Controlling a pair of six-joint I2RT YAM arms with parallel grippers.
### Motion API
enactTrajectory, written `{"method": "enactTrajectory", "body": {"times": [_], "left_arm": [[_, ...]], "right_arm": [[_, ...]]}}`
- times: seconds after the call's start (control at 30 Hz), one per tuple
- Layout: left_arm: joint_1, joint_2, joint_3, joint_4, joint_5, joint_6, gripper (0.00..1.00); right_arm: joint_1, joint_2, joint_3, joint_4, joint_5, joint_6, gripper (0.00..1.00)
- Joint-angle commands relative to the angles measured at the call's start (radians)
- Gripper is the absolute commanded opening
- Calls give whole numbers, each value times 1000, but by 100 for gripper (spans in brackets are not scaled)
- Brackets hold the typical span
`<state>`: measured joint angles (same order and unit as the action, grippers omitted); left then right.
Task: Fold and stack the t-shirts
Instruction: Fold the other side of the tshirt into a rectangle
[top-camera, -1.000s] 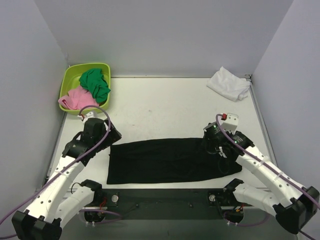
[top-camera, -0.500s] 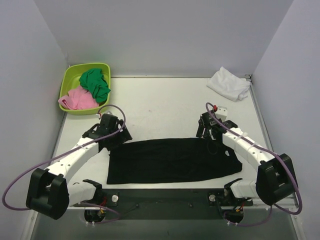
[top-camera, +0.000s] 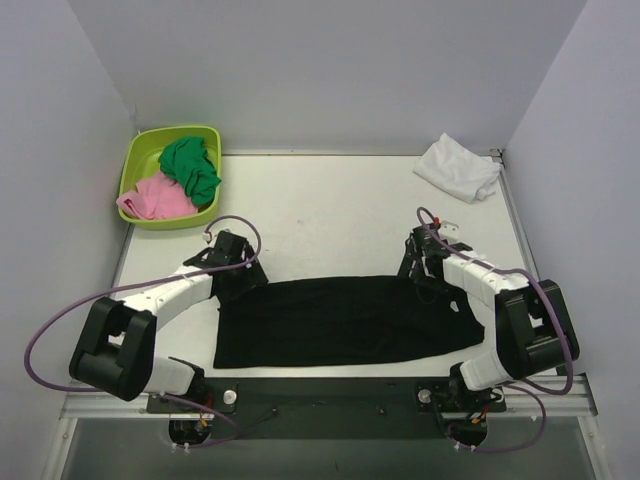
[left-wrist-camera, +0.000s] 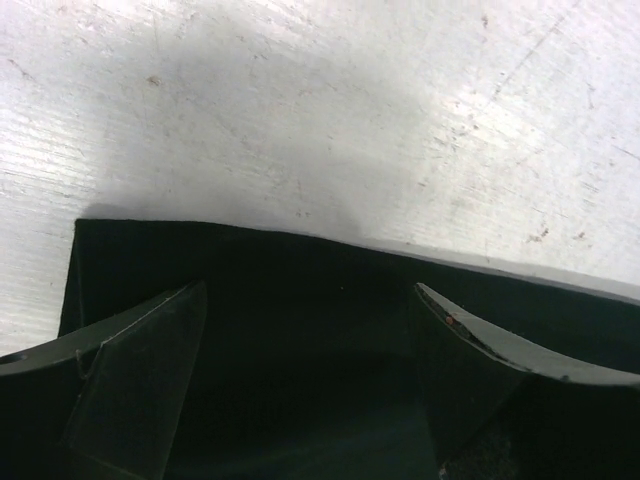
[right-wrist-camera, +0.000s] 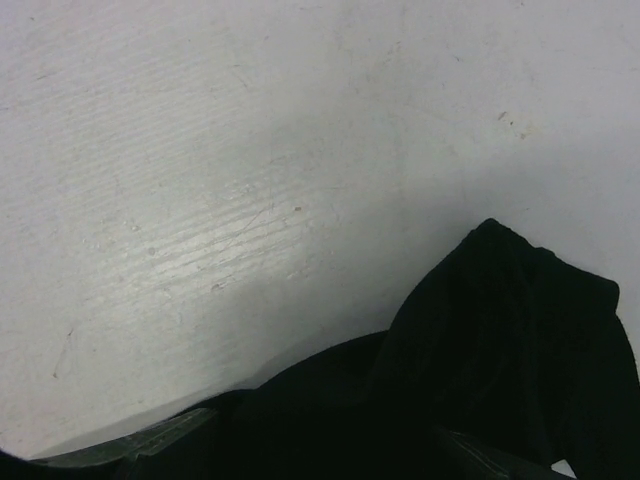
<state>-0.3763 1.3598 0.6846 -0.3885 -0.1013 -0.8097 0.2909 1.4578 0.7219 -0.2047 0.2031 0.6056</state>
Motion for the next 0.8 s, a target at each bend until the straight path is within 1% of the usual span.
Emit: {"method": "enactTrajectory", "body": {"times": [0.0, 0.17, 0.3, 0.33, 0.47, 0.53, 0.67, 0.77], "left_arm": [[-1, 56, 3, 102, -70, -3, 91], [10, 148, 29, 148, -115, 3, 91], [40, 214, 69, 157, -135, -2, 91], [63, 235, 84, 158, -132, -2, 91], [132, 274, 116, 168, -89, -6, 91], [181, 298, 122, 181, -60, -9, 91], [241, 338, 147, 188, 5, -26, 91], [255, 360, 194, 174, 26, -31, 91]], "right_arm": [[-29, 21, 5, 27, -10, -23, 80], [-78, 47, 28, 4, -8, -26, 80], [-114, 78, 63, -25, -14, -36, 80], [-122, 94, 71, -28, -16, -40, 80], [-179, 137, 114, -39, -62, -43, 80], [-193, 166, 129, -38, -88, -46, 80], [-213, 208, 178, -36, -108, -46, 80], [-219, 236, 221, -38, -105, -56, 80]]}}
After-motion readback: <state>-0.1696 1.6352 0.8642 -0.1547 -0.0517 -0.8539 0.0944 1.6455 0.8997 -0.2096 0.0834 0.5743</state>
